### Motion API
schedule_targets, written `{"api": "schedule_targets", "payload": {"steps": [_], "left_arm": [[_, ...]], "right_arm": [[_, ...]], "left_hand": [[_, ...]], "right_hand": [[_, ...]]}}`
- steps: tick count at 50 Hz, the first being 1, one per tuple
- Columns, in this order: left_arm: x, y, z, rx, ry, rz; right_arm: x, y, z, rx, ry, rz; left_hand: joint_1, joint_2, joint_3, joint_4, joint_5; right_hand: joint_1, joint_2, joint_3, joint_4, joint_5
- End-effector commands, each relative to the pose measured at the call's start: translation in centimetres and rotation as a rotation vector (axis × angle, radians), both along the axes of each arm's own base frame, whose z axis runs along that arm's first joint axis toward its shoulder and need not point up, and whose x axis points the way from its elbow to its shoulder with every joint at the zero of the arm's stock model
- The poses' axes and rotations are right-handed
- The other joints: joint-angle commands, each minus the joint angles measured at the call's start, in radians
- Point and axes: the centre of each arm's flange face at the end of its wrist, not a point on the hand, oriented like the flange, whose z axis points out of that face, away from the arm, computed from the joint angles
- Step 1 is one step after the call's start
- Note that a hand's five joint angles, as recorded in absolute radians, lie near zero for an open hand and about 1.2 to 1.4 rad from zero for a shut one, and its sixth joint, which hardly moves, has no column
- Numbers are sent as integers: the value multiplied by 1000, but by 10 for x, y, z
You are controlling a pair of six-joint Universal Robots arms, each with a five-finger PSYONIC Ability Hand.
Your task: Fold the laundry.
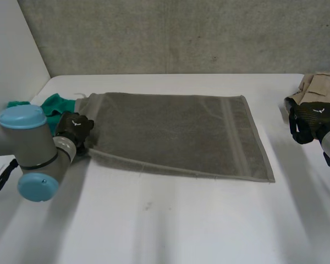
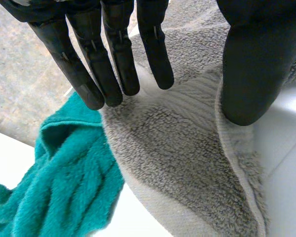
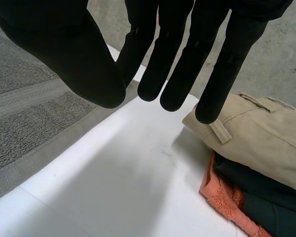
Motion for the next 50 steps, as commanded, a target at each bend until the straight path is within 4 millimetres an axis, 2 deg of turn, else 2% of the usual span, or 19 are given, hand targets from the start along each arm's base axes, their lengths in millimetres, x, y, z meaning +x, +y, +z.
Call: {"api": "schedule_targets", "payload": {"steps": [1,3,4,5,8,12,16,21,29,37,50], "left_arm": [[5,12,13,-12,-13,-33],[5,14,16,-19,-14,-50],[5,17,20,-27,-18,-63],[5,18,22,-33,-21,-67],[7,20,32,-56,-41,-73],[9,21,47,-94,-54,-77],[9,24,63,-114,-49,-87],[4,31,74,-100,-41,-135],[-1,37,80,-41,-39,-183],[0,33,86,-39,-25,-170],[9,19,100,-32,25,-119]], "right_arm": [[16,14,-7,59,12,65],[23,23,-8,90,22,98],[28,31,-10,128,37,122],[31,35,-12,149,43,133],[37,51,-15,218,55,163],[48,69,-18,262,50,198],[59,85,-28,310,18,222],[75,92,-39,314,-53,232],[87,80,-55,215,-23,204],[96,66,-65,157,15,198],[104,60,-66,138,43,208]], "left_hand": [[201,208,209,208,217],[277,284,286,284,293],[414,421,423,421,430],[488,495,497,495,504],[667,674,676,674,683],[668,675,676,675,684],[668,675,676,675,684],[668,675,676,675,684],[668,675,676,675,684],[668,675,676,675,684],[668,675,676,675,684]], "right_hand": [[253,222,205,198,205],[4,-26,-44,-51,-44],[-206,-237,-254,-261,-254],[-299,-329,-346,-354,-346],[-504,-535,-552,-559,-552],[-660,-690,-708,-715,-708],[-684,-715,-732,-739,-732],[-658,-688,-706,-713,-706],[-505,-536,-553,-560,-553],[-408,-439,-456,-463,-456],[-379,-409,-427,-434,-427]]}}
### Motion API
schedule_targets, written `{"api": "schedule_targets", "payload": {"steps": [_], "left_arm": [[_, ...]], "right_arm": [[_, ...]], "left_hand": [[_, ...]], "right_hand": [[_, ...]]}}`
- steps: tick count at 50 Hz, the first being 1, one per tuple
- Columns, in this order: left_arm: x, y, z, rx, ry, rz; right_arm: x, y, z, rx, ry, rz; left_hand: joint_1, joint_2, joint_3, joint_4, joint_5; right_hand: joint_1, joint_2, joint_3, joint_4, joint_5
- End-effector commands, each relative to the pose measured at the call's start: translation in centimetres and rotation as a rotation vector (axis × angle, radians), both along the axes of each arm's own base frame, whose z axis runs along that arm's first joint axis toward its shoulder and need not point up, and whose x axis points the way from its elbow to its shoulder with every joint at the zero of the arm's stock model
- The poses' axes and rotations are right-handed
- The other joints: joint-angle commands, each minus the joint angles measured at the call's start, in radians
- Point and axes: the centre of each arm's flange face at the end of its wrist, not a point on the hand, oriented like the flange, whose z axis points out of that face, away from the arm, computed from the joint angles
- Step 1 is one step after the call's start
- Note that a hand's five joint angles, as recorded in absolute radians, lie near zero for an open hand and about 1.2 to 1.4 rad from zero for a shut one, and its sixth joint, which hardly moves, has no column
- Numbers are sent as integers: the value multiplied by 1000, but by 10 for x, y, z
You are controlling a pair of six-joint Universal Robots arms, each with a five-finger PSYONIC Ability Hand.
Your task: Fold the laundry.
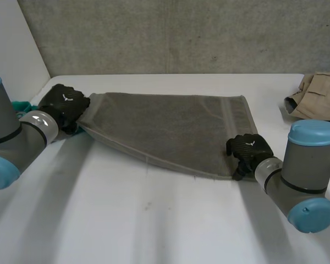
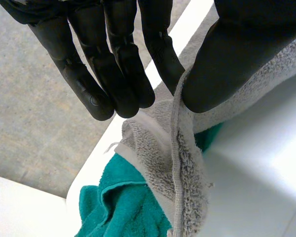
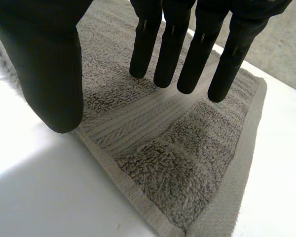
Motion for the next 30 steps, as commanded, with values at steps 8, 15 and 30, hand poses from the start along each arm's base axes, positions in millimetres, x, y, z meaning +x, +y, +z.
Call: {"api": "schedule_targets", "payload": {"steps": [8,15,30], "left_arm": [[5,-20,5,65,30,40],[4,-32,1,113,17,68],[5,-48,7,124,29,124]], "right_arm": [[1,7,6,29,11,14],[4,11,4,37,14,26],[9,6,0,24,22,32]], "left_hand": [[235,203,209,205,230],[235,203,209,205,230],[235,203,209,205,230]], "right_hand": [[53,57,45,49,43],[44,48,36,40,34],[138,142,129,134,128]]}}
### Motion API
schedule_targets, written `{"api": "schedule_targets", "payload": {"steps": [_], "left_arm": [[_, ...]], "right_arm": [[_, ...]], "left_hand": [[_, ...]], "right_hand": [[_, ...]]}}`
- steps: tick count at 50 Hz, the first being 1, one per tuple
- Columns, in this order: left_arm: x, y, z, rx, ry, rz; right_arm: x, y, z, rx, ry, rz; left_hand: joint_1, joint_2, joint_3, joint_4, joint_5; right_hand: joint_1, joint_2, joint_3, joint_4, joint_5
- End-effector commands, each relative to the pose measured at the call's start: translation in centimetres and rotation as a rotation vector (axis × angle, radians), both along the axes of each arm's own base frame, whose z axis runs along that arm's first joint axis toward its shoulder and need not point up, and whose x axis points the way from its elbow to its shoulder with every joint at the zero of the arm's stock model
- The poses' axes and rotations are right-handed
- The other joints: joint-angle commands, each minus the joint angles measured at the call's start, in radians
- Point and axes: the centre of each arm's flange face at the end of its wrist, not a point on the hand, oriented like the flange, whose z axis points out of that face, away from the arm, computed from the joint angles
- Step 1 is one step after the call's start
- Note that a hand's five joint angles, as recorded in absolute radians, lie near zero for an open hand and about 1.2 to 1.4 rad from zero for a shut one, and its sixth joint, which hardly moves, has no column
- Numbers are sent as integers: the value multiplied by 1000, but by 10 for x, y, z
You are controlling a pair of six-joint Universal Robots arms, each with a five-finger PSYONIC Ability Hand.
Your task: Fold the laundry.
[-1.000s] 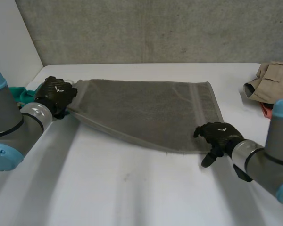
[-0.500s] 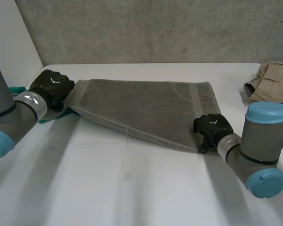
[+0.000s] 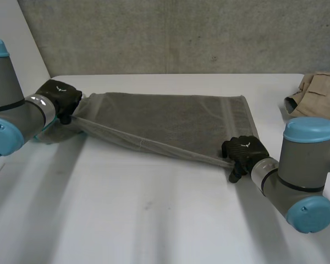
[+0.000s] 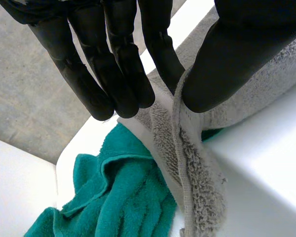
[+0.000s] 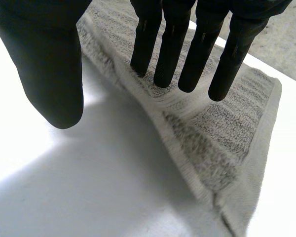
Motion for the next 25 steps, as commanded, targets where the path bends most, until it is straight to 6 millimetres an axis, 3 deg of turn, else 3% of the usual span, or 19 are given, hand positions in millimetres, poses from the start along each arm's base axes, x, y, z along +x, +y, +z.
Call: {"api": "schedule_targets", "payload": {"steps": [1,3,8,12,16,21,25], "left_arm": [[1,-2,3,2,10,8],[1,-1,3,9,17,6],[2,17,-3,86,19,-23],[3,51,-11,210,9,-102],[12,88,-17,315,-39,-189],[30,140,-35,495,-160,-314],[32,165,-47,588,-222,-421]], "right_arm": [[2,-5,-4,-13,8,2],[0,-12,-2,-34,16,-16],[-9,-20,10,-85,42,-56],[-14,-13,43,-147,122,7],[-34,14,52,-20,308,129],[-74,37,60,196,539,308],[-87,49,66,288,636,427]], "left_hand": [[235,203,209,202,230],[235,203,209,202,230],[235,203,209,202,230],[235,203,209,202,230],[235,203,209,202,230],[235,203,209,202,230],[235,203,209,202,230]], "right_hand": [[218,219,227,225,241],[739,740,748,746,762],[742,743,751,748,765],[742,743,751,748,765],[742,743,751,748,765],[742,743,751,748,765],[742,743,751,748,765]]}}
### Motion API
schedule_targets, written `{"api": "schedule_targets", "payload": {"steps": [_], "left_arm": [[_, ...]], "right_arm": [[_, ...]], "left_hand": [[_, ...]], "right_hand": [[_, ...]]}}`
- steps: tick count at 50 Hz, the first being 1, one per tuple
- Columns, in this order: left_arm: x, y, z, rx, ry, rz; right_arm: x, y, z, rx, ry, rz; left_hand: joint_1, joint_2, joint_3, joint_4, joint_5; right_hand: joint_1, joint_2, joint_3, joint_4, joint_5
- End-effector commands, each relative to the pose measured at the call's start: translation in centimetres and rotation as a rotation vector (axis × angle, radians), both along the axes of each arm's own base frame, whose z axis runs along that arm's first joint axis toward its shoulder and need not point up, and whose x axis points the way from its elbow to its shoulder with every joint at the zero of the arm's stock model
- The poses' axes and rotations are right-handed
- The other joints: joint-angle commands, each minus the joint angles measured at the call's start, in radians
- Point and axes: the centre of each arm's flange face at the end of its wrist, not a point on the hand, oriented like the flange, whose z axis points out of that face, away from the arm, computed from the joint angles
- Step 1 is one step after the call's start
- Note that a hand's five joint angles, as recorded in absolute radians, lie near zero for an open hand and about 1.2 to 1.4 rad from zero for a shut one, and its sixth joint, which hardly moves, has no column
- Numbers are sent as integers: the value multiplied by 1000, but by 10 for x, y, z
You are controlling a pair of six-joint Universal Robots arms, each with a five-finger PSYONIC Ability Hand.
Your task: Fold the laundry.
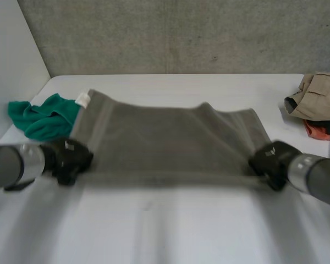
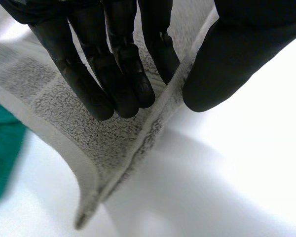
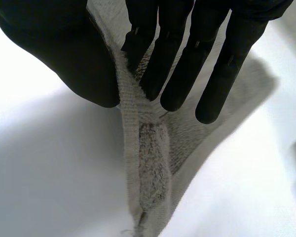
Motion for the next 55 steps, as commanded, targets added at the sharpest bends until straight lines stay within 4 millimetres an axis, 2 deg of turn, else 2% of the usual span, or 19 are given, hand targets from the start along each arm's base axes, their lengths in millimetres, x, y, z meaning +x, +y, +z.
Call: {"api": "schedule_targets", "payload": {"steps": [1,3,7,12,15,20,22,23,26,27,32,39,41,43,45,46,48,52,55], "left_arm": [[10,52,-20,179,-110,-205],[8,53,-21,183,-116,-223],[-2,35,-24,136,-116,-207],[-21,-9,-18,-9,-99,-120],[-33,-27,-11,-86,-81,-101],[-61,-69,1,-296,-42,-76],[-67,-81,1,-351,-43,-61],[-71,-94,-1,-393,-43,-39],[-76,-109,-7,-433,-50,-19],[-79,-117,-10,-451,-52,-11],[-96,-131,-20,-501,-25,-34],[-116,-145,-38,-563,14,-70],[-118,-148,-41,-576,16,-72],[-122,-148,-45,-590,18,-79],[-124,-148,-42,-606,27,-76],[-126,-148,-38,-626,36,-74],[-128,-147,-32,-646,53,-76],[-128,-143,-15,-676,91,-64],[-125,-137,-3,-678,126,-55]], "right_arm": [[-35,27,13,239,240,193],[-35,25,14,229,237,181],[-35,9,20,168,189,115],[-30,-18,15,101,105,22],[-27,-31,13,50,70,-6],[-16,-63,11,-112,-9,-38],[-12,-72,10,-163,-35,-43],[-8,-82,7,-205,-58,-47],[0,-97,4,-280,-87,-40],[4,-107,2,-328,-98,-39],[13,-138,-10,-441,-105,-45],[15,-165,-37,-453,-34,-67],[16,-169,-40,-456,-22,-71],[15,-175,-44,-468,-7,-87],[14,-178,-42,-480,0,-110],[11,-181,-39,-490,4,-147],[9,-181,-34,-499,-1,-174],[4,-176,-9,-509,-57,-229],[-2,-165,15,-492,-127,-256]], "left_hand": [[235,202,209,202,230],[235,202,209,202,230],[235,202,209,202,230],[235,202,209,202,230],[235,202,209,202,230],[235,202,209,202,230],[235,202,209,202,230],[235,202,209,202,230],[235,202,209,202,230],[235,202,209,202,230],[235,202,209,202,230],[235,202,209,202,230],[235,202,209,202,230],[-121,-154,-147,-154,-126],[-634,-667,-660,-667,-639],[-987,-1020,-1013,-1020,-992],[-987,-1020,-1013,-1020,-992],[-987,-1020,-1013,-1020,-992],[-987,-1020,-1013,-1020,-992]], "right_hand": [[293,220,211,202,206],[293,220,211,202,206],[293,220,211,202,206],[293,220,211,202,206],[293,220,211,202,206],[293,220,211,202,206],[293,220,211,202,206],[293,220,211,202,206],[293,220,211,202,206],[293,220,211,202,206],[293,220,211,202,206],[293,220,211,202,206],[71,-2,-11,-20,-16],[-205,-279,-288,-297,-293],[-621,-694,-703,-712,-709],[-928,-1002,-1011,-1020,-1016],[-928,-1002,-1011,-1020,-1016],[-928,-1002,-1011,-1020,-1016],[-928,-1002,-1011,-1020,-1016]]}}
